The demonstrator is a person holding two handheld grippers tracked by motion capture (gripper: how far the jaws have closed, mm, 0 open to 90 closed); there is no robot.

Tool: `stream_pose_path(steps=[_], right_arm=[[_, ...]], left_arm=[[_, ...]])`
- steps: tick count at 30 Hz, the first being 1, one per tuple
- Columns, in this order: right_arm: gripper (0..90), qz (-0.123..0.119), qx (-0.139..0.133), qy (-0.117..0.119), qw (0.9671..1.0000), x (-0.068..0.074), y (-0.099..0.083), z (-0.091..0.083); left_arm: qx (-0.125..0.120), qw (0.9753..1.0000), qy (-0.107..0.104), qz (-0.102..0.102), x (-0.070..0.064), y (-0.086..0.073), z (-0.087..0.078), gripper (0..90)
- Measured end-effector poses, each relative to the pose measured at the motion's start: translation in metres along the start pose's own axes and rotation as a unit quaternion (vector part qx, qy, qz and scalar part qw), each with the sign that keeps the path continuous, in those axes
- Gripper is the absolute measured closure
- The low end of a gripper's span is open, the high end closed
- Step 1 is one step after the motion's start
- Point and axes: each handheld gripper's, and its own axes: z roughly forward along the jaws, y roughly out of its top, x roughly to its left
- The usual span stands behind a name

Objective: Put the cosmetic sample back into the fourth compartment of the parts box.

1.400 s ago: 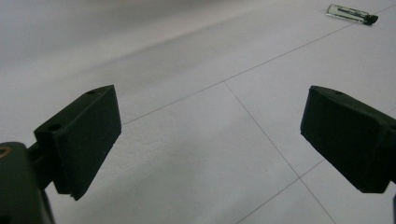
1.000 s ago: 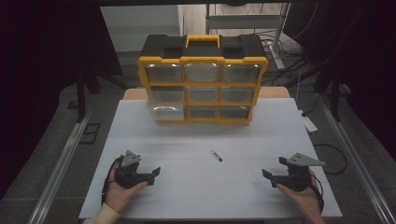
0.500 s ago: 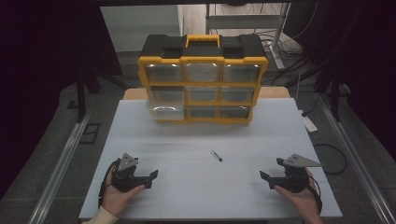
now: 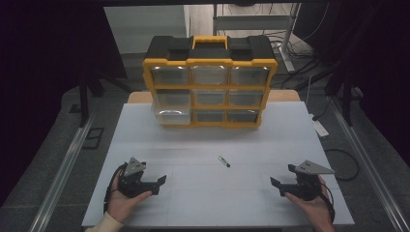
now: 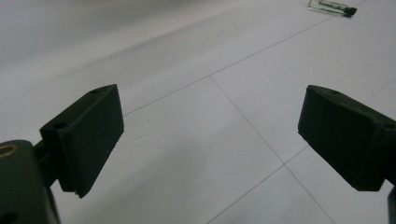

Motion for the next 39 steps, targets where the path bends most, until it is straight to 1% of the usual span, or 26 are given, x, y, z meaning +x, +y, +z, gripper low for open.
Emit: stream_pose_path(steps=[2, 7, 8, 9, 11, 14, 18, 23, 27, 32, 36, 39], right_arm=[[12.4, 0.004, 0.0, 0.0, 1.0, -0.001, 0.0, 0.0], [12.4, 0.004, 0.002, -0.001, 1.0, -0.001, 0.0, 0.001], [12.4, -0.002, 0.004, -0.007, 1.0, -0.001, 0.0, 0.001], [12.4, -0.005, 0.003, -0.005, 1.0, 0.0, 0.0, 0.001], [12.4, -0.004, 0.002, -0.005, 1.0, 0.0, 0.0, 0.001], [12.4, -0.003, 0.001, -0.004, 1.0, 0.0, 0.001, 0.001], [12.4, -0.003, 0.001, -0.005, 1.0, 0.0, 0.001, 0.001], [12.4, -0.005, 0.004, -0.008, 0.9999, 0.0, 0.001, 0.002], [12.6, -0.001, 0.004, -0.006, 1.0, -0.001, 0.0, 0.001], [12.6, 0.001, 0.004, -0.006, 1.0, -0.002, 0.0, 0.002], [12.7, 0.001, 0.006, -0.008, 1.0, -0.003, -0.001, 0.002], [12.8, 0.001, 0.005, -0.008, 1.0, -0.003, -0.001, 0.002]], left_arm=[[0.001, 1.0, -0.004, 0.0, 0.0, 0.003, 0.002, 7.6], [0.004, 1.0, -0.001, 0.007, -0.002, 0.005, 0.004, 8.1], [0.004, 1.0, -0.001, 0.008, -0.003, 0.006, 0.004, 8.1], [0.005, 1.0, -0.001, 0.007, -0.003, 0.006, 0.004, 8.1], [0.008, 0.9999, -0.002, 0.006, -0.005, 0.007, 0.005, 8.1], [0.02, 0.9998, -0.002, 0.008, -0.007, 0.01, 0.008, 8.1], [0.023, 0.9997, -0.009, 0.008, -0.01, 0.014, 0.011, 8.1], [0.027, 0.9993, -0.016, 0.019, -0.016, 0.02, 0.017, 8.0], [0.034, 0.9988, -0.028, 0.023, -0.021, 0.024, 0.023, 8.1], [0.039, 0.9985, -0.031, 0.022, -0.023, 0.027, 0.028, 8.0], [0.04, 0.9983, -0.033, 0.027, -0.027, 0.034, 0.034, 8.0], [0.042, 0.9978, -0.042, 0.03, -0.031, 0.039, 0.038, 8.1]])
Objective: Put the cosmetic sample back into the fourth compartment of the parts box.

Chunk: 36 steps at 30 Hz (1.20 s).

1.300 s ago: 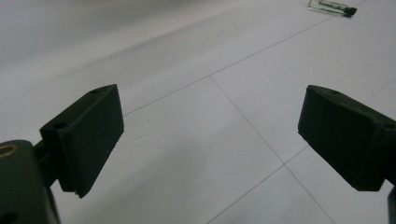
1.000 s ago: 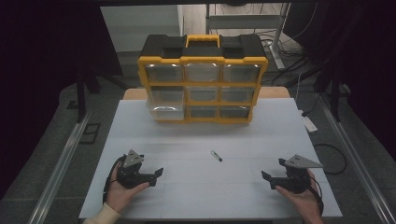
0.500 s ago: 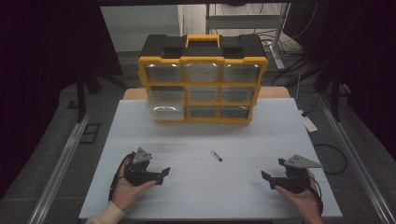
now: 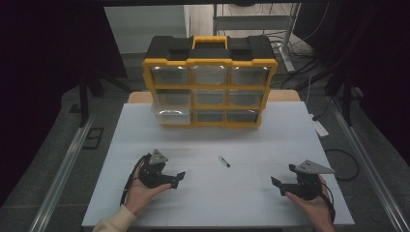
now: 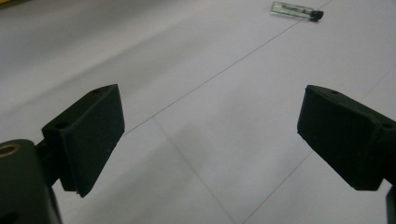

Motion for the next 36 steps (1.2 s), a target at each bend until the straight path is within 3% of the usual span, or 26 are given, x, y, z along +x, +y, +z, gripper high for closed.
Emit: stream_pose_path(steps=[14, 36], right_arm=[[13.0, 0.002, 0.003, 0.0, 1.0, -0.003, -0.001, 0.0], [13.1, 0.001, 0.009, -0.003, 1.0, -0.002, -0.002, 0.002]], left_arm=[[0.011, 0.9994, -0.019, 0.026, -0.014, 0.02, 0.013, 8.2], [0.014, 0.9978, -0.049, 0.042, -0.032, 0.045, 0.028, 8.1]])
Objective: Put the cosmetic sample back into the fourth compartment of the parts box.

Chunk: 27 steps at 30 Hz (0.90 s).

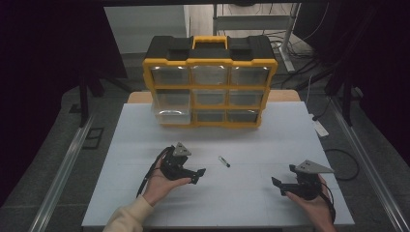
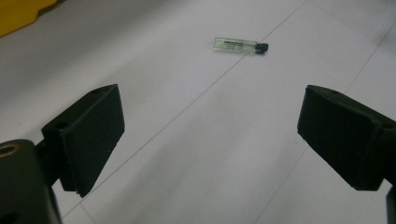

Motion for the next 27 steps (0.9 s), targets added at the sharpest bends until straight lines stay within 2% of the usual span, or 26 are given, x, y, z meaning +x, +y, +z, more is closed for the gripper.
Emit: stream_pose_path(steps=[8, 12, 27], right_arm=[[13.1, 0.001, 0.003, 0.001, 1.0, 0.0, 0.0, 0.0], [13.1, 0.0, 0.004, -0.001, 1.0, 0.0, 0.0, 0.0], [13.1, 0.0, 0.003, 0.002, 1.0, 0.0, -0.001, 0.0]], left_arm=[[0.0, 1.0, -0.006, 0.008, -0.005, 0.009, 0.005, 8.0], [0.0, 0.9999, -0.014, 0.004, -0.006, 0.013, 0.009, 8.0], [0.001, 0.9998, -0.017, 0.008, -0.008, 0.026, 0.018, 7.8]])
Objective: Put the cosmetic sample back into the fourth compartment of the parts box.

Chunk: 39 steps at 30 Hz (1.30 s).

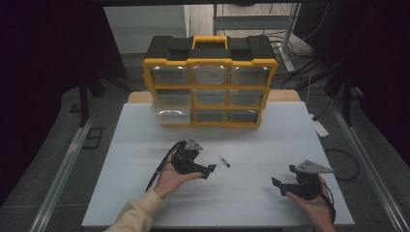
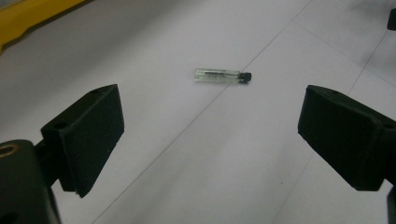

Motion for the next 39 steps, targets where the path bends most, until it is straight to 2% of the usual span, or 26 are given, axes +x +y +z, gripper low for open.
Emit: stream_pose_path(steps=[32, 39], right_arm=[[13.1, -0.001, 0.0, 0.0, 1.0, 0.0, 0.0, 0.0], [13.1, -0.001, 0.0, 0.0, 1.0, 0.0, 0.0, 0.0]], left_arm=[[0.003, 0.9999, -0.01, 0.007, -0.003, 0.022, 0.019, 7.6], [0.01, 0.9998, -0.013, 0.01, -0.004, 0.026, 0.027, 7.5]])
